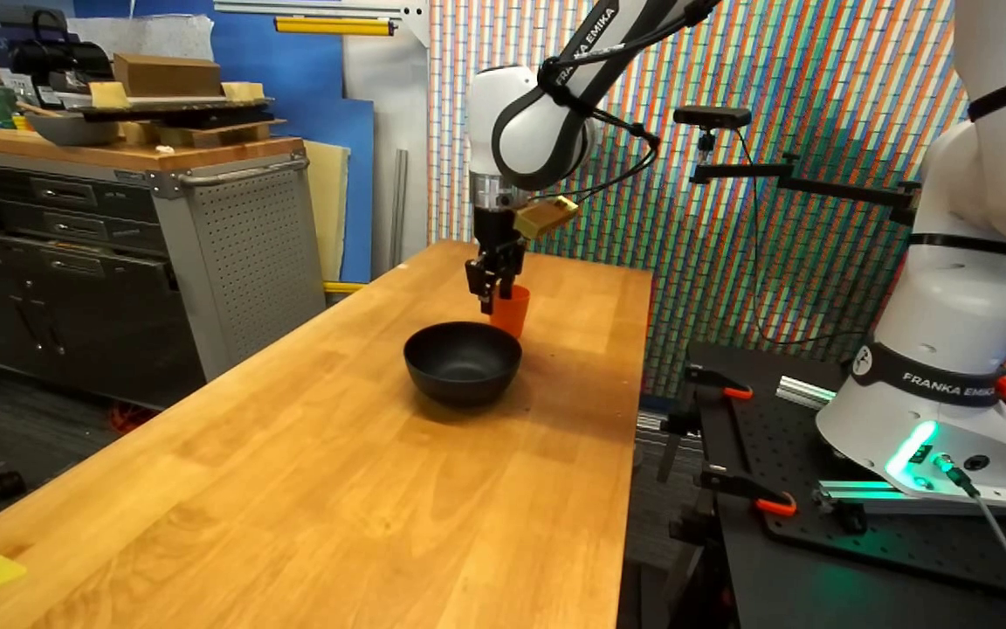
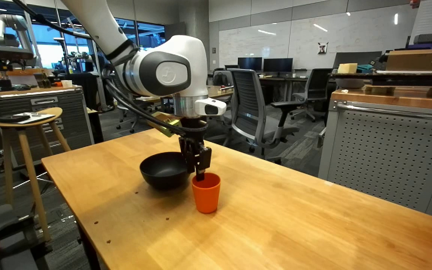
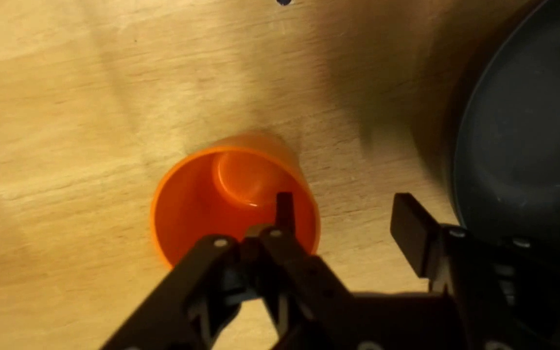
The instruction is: Put the orange cup in the black bowl
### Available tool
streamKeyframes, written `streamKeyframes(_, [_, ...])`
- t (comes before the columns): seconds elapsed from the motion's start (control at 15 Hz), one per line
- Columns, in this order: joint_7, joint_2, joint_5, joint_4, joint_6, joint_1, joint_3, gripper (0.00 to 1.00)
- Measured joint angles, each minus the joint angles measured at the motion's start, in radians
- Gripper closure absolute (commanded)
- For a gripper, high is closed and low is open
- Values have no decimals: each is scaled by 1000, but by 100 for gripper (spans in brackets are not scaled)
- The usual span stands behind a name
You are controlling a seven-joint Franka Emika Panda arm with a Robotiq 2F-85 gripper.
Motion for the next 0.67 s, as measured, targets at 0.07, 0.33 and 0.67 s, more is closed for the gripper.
streamKeyframes(0.07, [0, 2, -2, -5, 19, 1, 0, 83])
streamKeyframes(0.33, [-1, 16, -5, -8, 73, 2, -6, 99])
streamKeyframes(0.67, [-1, 17, -8, -1, 95, 0, -32, 97])
